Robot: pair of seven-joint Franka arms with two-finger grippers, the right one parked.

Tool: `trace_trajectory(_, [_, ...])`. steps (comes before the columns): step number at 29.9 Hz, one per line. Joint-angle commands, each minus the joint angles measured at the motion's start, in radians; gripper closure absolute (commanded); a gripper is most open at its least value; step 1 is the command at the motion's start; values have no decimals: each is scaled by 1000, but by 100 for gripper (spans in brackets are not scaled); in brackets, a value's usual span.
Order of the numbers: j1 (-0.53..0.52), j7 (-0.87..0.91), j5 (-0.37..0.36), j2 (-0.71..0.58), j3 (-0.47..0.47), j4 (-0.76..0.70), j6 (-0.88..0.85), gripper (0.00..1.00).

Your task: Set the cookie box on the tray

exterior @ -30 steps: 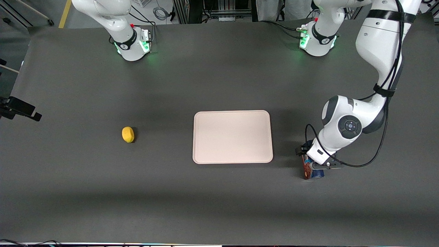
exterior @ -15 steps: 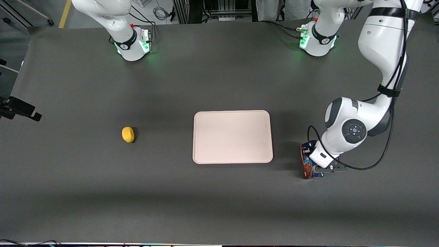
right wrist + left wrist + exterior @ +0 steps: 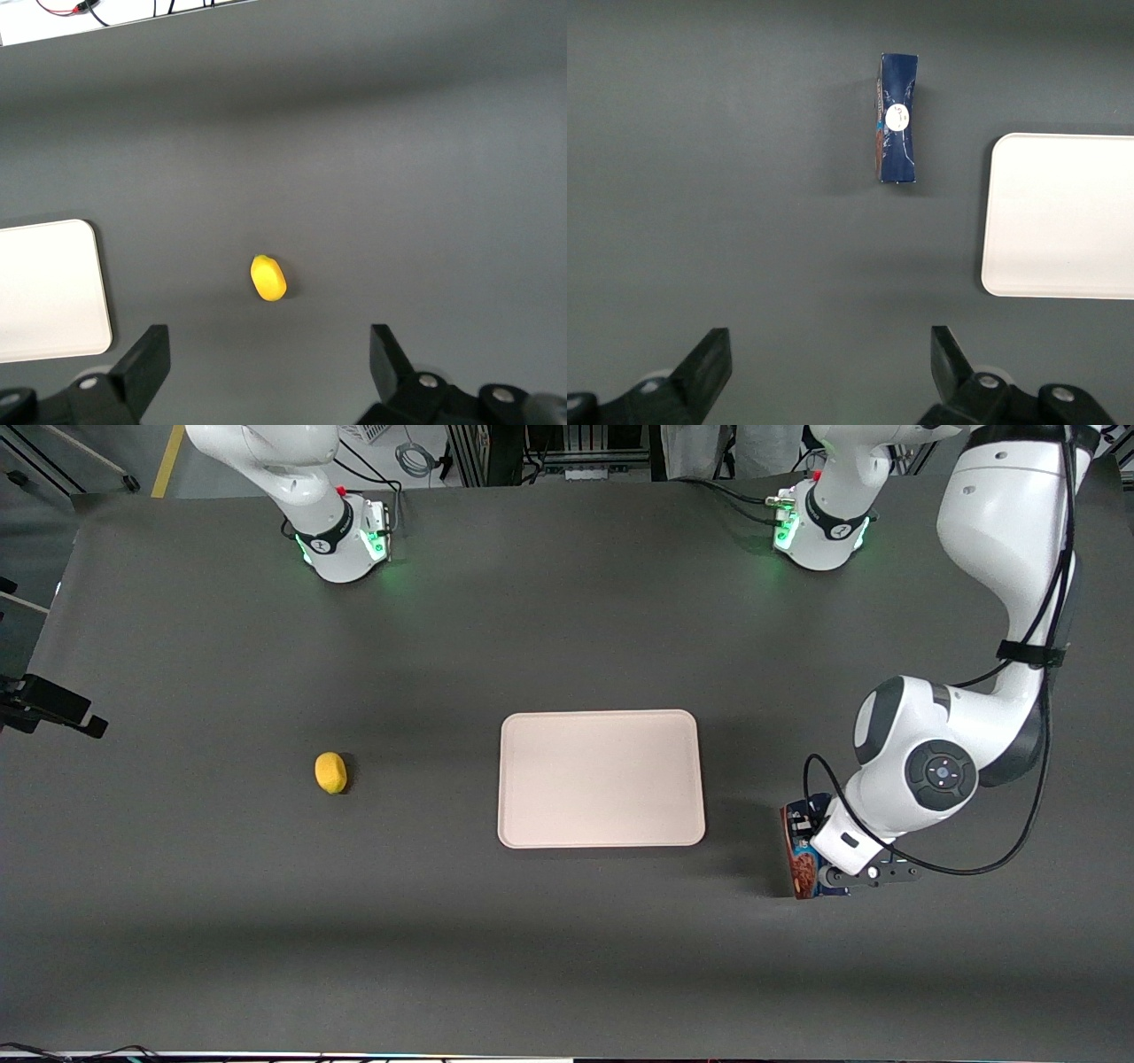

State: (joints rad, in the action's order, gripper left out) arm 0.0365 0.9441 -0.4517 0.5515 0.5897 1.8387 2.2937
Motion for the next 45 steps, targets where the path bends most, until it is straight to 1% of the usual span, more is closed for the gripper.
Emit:
trace_trajectory(1, [-7,12,5,-71,27,-53,-112,0])
trace_trajectory(5, [-9,-22,59,-122,45,-137,-247,0])
trace_trajectory(8, [-12,-167,119,-157,42,-211,-344,0])
trace_trajectory(10, [-13,-281,191,-185,29,-272,-433,0])
trace_trajectory(12, [-20,-382,252,-202,-8,-329,-523,0])
trace_trajectory(14, [-21,-485,291,-229,-57,-367,-589,0])
trace_trajectory(17, [-21,-648,323,-295,-131,-375,-623,0])
trace_trajectory(20, [-20,-757,353,-363,-214,-369,-648,0])
trace_trajectory(25, [-21,-838,369,-427,-318,-346,-700,0])
trace_trajectory(29, [-21,-921,369,-482,-392,-294,-685,0])
trace_trajectory(31, [-21,-933,367,-502,-419,-271,-681,0])
trace_trajectory(36, [-21,-956,367,-542,-465,-227,-675,0])
trace_trajectory(39, [-23,-982,367,-547,-476,-216,-663,0])
trace_trajectory(42, [-23,-1018,367,-561,-513,-190,-651,0])
trace_trajectory(45, [-23,-1022,367,-578,-521,-158,-631,0])
